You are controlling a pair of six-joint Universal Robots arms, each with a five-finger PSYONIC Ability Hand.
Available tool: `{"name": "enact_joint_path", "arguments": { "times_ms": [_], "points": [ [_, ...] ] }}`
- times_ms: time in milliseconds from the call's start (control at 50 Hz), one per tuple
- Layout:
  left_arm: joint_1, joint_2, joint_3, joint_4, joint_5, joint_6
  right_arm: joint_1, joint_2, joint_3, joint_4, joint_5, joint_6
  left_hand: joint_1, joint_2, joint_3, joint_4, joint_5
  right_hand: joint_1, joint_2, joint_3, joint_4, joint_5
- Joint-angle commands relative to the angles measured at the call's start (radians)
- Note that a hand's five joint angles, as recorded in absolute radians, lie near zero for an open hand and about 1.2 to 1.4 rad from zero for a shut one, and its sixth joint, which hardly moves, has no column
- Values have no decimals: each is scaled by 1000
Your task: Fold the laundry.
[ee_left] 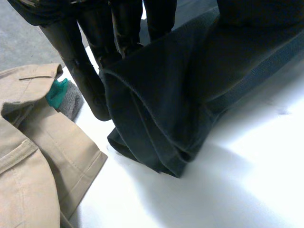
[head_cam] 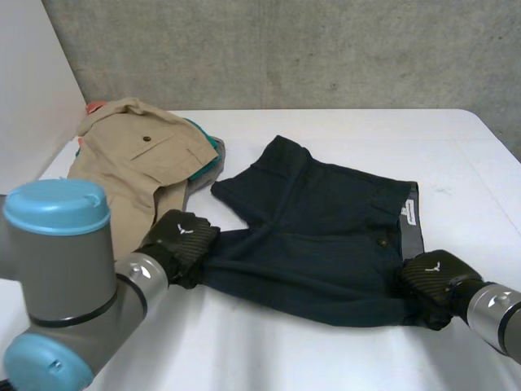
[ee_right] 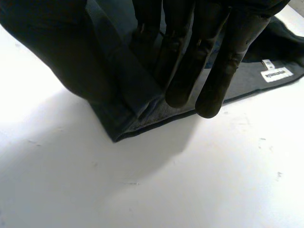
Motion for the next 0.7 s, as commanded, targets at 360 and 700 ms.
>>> {"name": "enact_joint_path", "arguments": {
  "times_ms": [360, 700],
  "points": [
    [-146, -22, 131, -123, -39, 168, -80, -66, -222, 376, -35, -166, 278, 197, 202, 194, 216, 504, 227, 210, 210, 269],
    [-80, -561, 769, 356, -84, 291, 121, 256, -593, -64, 206, 67, 278, 197, 202, 194, 216, 504, 227, 210, 210, 269]
  ]
}}
